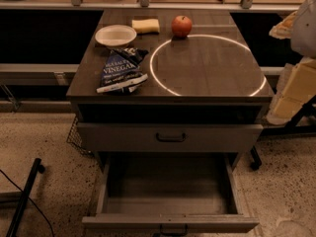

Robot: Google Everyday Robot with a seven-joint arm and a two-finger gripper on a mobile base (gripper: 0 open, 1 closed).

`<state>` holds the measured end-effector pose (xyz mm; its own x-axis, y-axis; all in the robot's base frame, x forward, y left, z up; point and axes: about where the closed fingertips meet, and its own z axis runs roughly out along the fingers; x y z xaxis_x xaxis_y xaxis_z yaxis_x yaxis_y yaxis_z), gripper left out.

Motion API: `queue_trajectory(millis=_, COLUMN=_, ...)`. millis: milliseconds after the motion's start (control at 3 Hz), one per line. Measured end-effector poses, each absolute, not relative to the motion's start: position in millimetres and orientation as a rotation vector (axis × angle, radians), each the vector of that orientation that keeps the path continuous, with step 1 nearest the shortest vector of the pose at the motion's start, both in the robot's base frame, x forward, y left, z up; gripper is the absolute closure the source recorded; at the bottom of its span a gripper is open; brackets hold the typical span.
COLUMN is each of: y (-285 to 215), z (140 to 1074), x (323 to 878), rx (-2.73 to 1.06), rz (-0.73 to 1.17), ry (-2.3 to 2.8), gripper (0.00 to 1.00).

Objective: Place blue chip bag into middle drawer

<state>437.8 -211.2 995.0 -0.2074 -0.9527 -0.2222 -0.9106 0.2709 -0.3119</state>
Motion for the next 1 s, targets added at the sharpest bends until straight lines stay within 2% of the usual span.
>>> queue_trajectory(millis=667, y=-204.3, z=1000.5, x=440.5, rx=-1.697, rz=-0.112, ry=2.13, gripper=0.0)
queue_trajectory(millis=1000, y=-159.6, z=1009.3, x=466.9, rx=-1.816, rz=-0.097, ry=2.026, gripper=0.0)
